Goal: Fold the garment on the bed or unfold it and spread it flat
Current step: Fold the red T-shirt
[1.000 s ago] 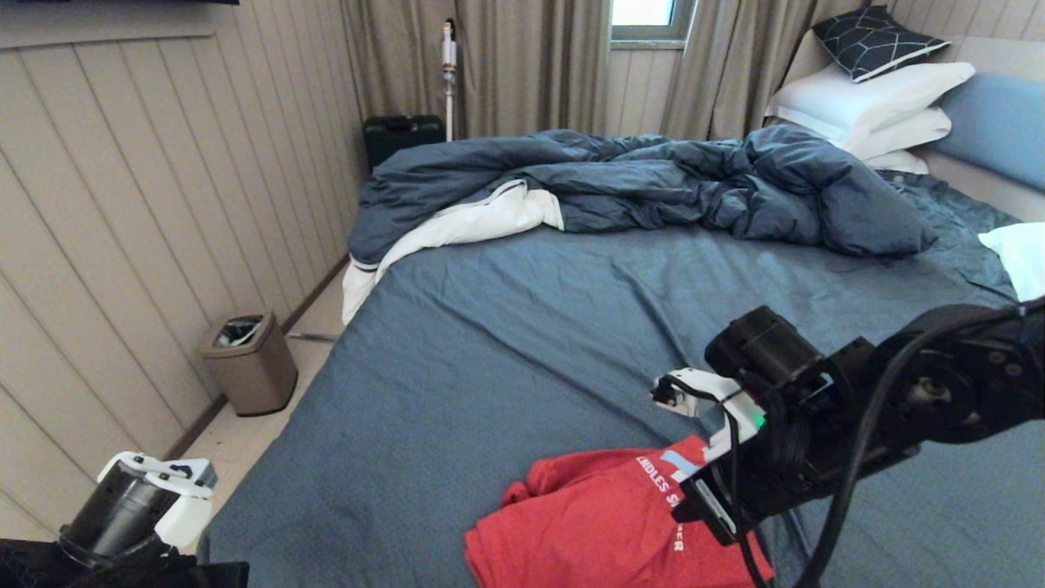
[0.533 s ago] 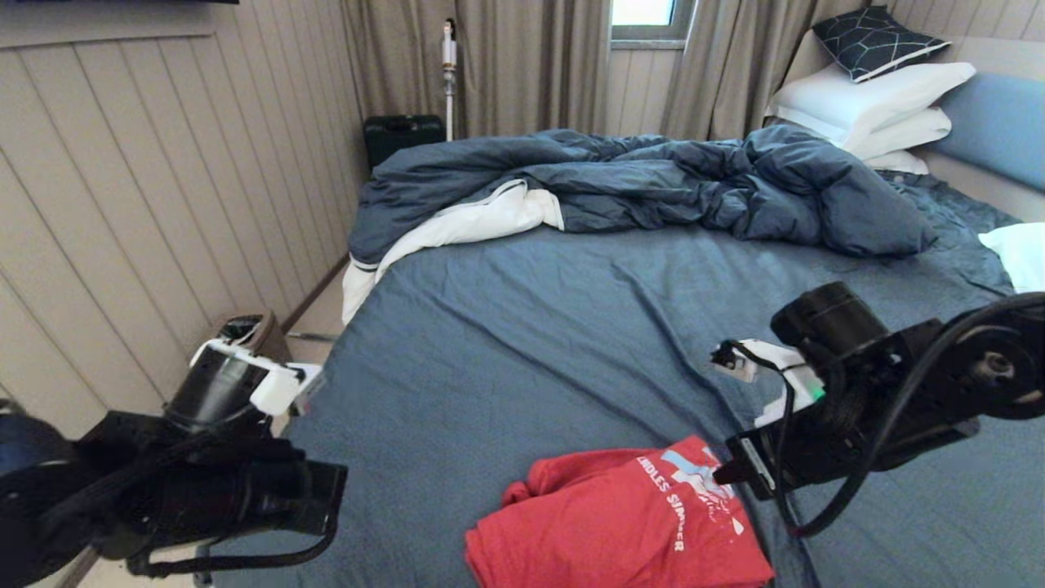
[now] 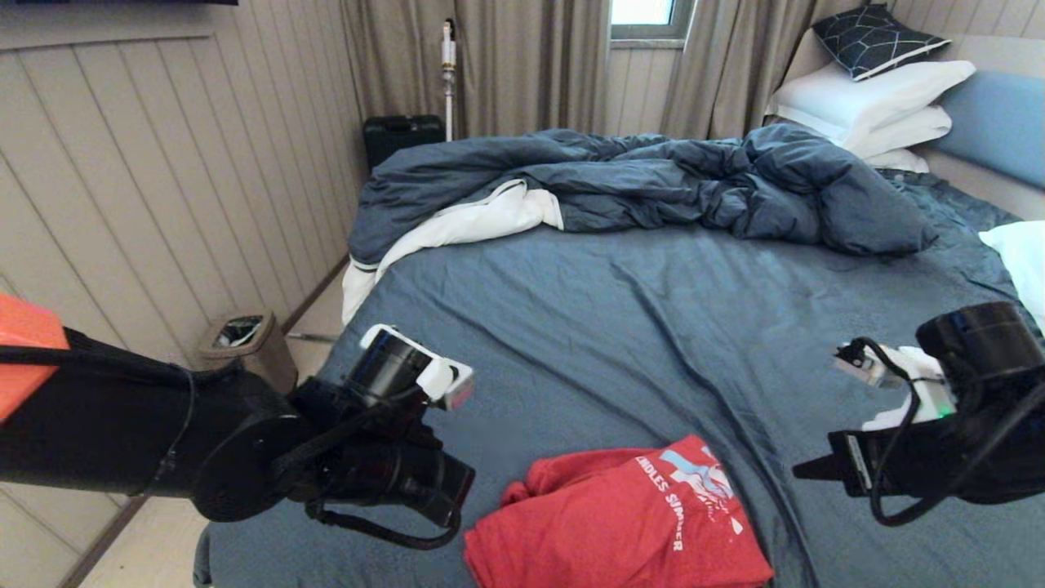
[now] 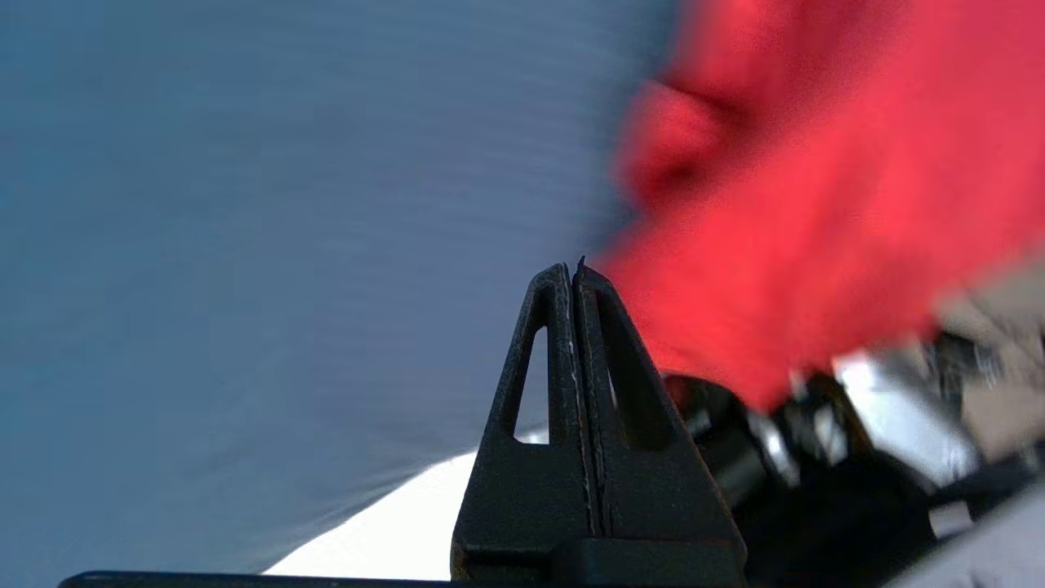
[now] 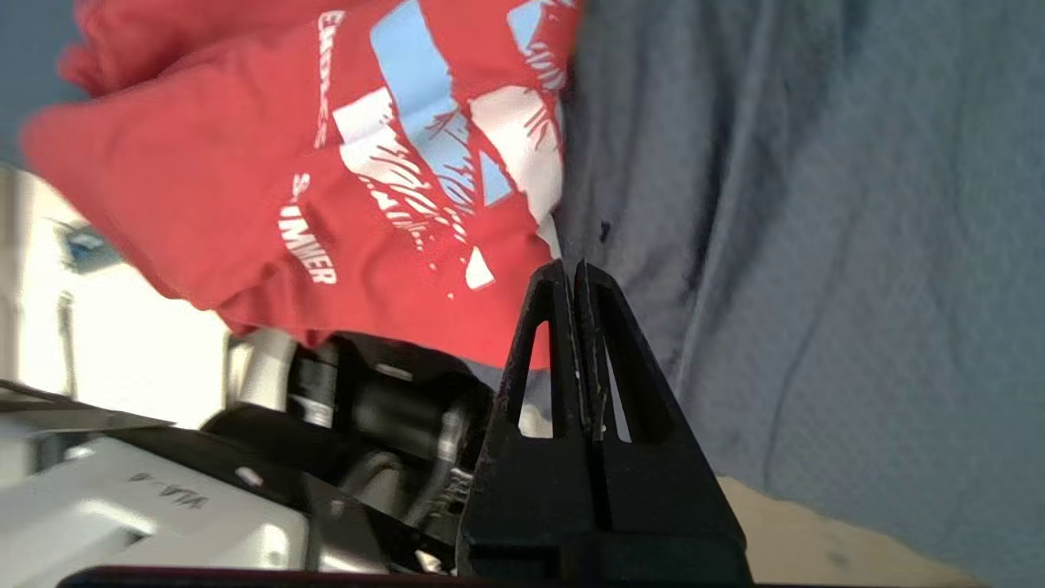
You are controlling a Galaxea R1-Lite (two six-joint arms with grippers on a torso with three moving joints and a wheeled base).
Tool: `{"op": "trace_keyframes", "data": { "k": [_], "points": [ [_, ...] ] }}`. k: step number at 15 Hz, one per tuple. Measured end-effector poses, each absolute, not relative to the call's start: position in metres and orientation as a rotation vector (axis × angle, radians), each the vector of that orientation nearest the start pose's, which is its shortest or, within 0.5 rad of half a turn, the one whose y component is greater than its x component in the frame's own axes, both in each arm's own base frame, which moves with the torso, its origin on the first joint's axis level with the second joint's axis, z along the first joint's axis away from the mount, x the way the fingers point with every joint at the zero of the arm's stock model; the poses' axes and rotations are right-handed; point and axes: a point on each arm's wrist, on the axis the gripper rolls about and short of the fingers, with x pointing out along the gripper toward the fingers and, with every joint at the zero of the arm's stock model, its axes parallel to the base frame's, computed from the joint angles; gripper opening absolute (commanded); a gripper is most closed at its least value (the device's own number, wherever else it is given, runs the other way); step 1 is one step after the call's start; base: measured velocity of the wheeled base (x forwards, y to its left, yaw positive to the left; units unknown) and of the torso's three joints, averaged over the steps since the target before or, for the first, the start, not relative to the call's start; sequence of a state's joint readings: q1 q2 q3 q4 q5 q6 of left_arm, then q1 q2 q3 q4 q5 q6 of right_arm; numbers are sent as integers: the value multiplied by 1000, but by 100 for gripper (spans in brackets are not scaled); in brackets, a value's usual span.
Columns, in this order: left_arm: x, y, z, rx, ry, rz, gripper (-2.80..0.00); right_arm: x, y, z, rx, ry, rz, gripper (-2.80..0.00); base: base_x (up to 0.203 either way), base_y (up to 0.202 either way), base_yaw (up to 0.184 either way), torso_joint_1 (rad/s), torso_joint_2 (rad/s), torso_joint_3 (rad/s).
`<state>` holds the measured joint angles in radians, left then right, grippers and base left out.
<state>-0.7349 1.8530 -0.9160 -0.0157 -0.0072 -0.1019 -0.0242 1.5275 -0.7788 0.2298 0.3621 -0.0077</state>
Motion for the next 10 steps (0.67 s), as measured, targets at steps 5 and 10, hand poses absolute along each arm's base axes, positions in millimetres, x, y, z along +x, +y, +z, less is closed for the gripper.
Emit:
{"op": "trace_keyframes", "data": {
  "k": [5,10],
  "points": [
    [228,-243,103,326,898,-807,0,222,-9,148,219,966,284,-280,0,0,0,0,0,0],
    [242,-275,97,358,856,-863,0,224,-13,145,229,970,271,-280,0,0,0,0,0,0]
  ]
}}
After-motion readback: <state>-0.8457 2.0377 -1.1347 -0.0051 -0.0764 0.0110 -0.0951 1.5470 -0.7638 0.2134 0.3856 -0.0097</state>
